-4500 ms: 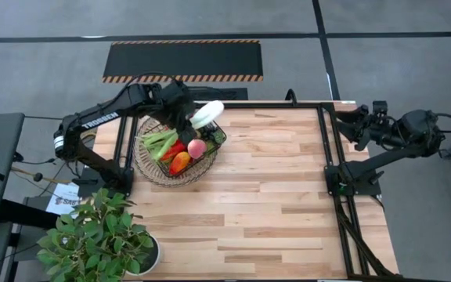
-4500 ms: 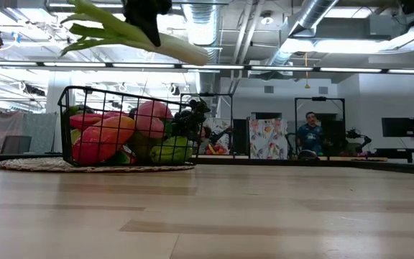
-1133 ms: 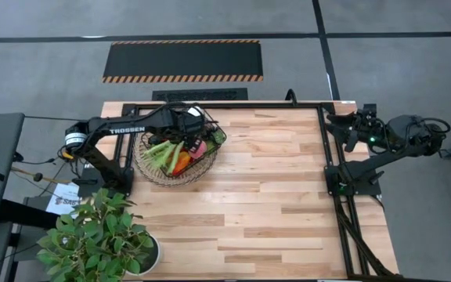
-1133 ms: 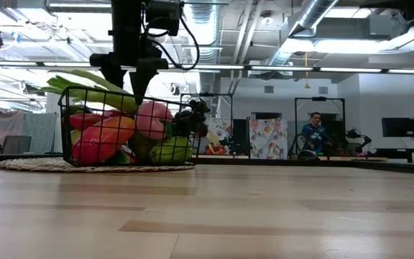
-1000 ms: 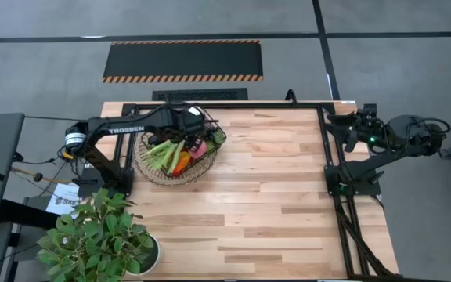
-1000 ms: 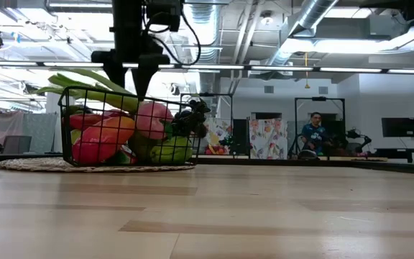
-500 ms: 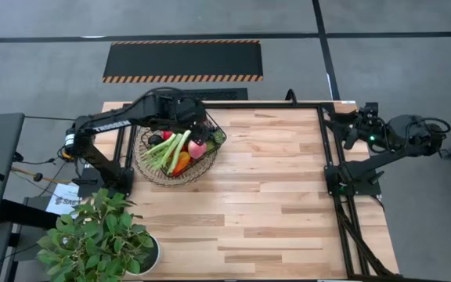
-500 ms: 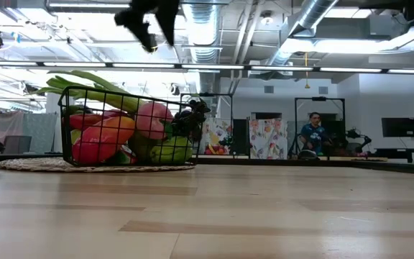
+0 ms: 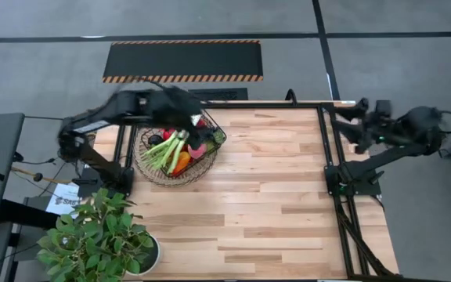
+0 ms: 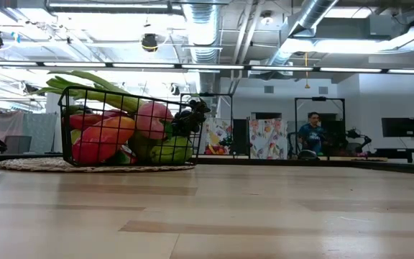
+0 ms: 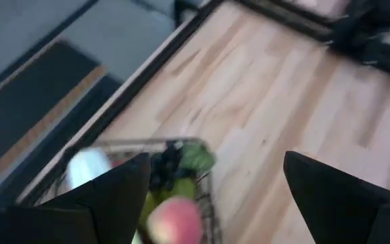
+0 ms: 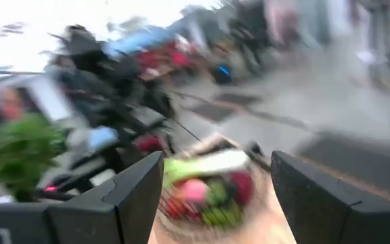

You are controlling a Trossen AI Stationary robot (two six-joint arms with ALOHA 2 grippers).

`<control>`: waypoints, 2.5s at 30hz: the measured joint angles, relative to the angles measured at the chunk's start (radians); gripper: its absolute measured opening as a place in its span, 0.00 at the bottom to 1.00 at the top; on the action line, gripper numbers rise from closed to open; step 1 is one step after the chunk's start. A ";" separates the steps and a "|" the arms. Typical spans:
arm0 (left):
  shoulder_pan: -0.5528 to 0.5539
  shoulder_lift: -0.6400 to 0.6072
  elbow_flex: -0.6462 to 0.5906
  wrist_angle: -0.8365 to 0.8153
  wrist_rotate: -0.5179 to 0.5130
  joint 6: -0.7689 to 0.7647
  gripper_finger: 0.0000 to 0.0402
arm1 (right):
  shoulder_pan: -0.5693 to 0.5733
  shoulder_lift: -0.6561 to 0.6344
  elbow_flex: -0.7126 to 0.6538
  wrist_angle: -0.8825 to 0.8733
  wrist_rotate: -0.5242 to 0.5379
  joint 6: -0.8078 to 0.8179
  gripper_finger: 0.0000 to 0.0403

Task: Build produce basket
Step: Return to Home Position

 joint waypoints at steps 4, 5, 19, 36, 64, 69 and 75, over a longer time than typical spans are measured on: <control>0.021 -0.079 -0.002 0.101 0.116 0.143 0.81 | 0.004 -0.048 0.010 0.150 -0.099 -0.224 0.72; 0.031 -0.111 -0.001 0.110 0.135 0.181 0.81 | 0.004 -0.072 0.017 0.150 -0.104 -0.248 0.72; 0.210 -0.788 -0.701 0.549 0.312 0.174 0.81 | 0.032 -0.351 -0.068 0.090 -0.058 -0.235 0.72; 0.213 -1.390 -1.744 1.211 0.435 -0.209 0.81 | 0.141 -0.381 -0.327 0.164 0.014 -0.099 0.72; 0.145 -1.578 -1.887 1.208 0.539 -0.092 0.81 | -0.203 -0.380 -0.973 0.718 -0.176 -0.006 0.72; 0.087 -1.579 -1.919 1.265 0.509 -0.081 0.81 | -0.291 -0.380 -0.973 0.718 -0.213 0.022 0.72; -0.026 -1.578 -1.949 1.332 0.469 -0.085 0.81 | -0.362 -0.380 -0.973 0.704 -0.297 0.023 0.72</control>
